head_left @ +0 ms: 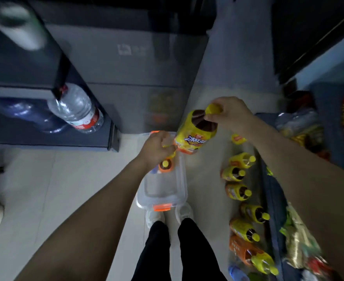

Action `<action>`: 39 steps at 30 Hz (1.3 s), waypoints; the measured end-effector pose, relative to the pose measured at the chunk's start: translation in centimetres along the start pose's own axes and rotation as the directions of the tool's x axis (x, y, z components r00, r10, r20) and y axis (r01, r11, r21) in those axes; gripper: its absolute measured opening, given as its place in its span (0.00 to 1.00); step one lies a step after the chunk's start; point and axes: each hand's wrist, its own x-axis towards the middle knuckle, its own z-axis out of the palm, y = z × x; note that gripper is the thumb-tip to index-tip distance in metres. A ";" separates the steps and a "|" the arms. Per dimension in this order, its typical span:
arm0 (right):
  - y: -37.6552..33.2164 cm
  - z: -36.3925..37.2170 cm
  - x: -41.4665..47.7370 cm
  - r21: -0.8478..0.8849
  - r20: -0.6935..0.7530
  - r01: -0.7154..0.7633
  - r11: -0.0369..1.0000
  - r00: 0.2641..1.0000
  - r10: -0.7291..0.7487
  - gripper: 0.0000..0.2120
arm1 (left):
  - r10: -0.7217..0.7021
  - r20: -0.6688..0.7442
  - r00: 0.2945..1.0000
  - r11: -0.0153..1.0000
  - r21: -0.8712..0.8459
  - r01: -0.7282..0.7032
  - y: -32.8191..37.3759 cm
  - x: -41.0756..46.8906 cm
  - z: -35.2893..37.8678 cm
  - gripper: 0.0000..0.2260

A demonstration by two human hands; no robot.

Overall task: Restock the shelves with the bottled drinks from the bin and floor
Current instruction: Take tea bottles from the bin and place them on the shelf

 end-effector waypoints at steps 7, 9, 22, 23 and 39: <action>-7.4 -15.3 -2.8 0.055 -0.135 0.079 0.995 0.988 -0.071 0.15 | 0.129 -0.102 0.986 0.967 -0.209 -0.148 11.2 -3.2 -5.0 0.21; -9.5 -19.1 -4.1 0.043 -0.162 0.105 0.994 0.982 -0.097 0.15 | 0.192 -0.146 0.970 0.946 -0.234 -0.223 14.2 -4.3 -6.4 0.20; -16.3 -38.3 -16.8 0.180 -0.462 0.232 0.956 0.878 -0.127 0.11 | 0.542 -0.141 0.828 0.784 -0.269 -0.559 32.4 -11.8 -9.7 0.20; -16.3 -39.5 -17.9 0.181 -0.489 0.242 0.953 0.863 -0.126 0.11 | 0.561 -0.134 0.817 0.768 -0.284 -0.574 33.7 -12.4 -9.4 0.19; -8.1 -53.4 -32.6 0.112 -0.880 0.250 0.962 0.474 -0.021 0.12 | 0.772 -0.004 0.635 0.556 -0.480 -0.679 51.5 -20.3 4.4 0.09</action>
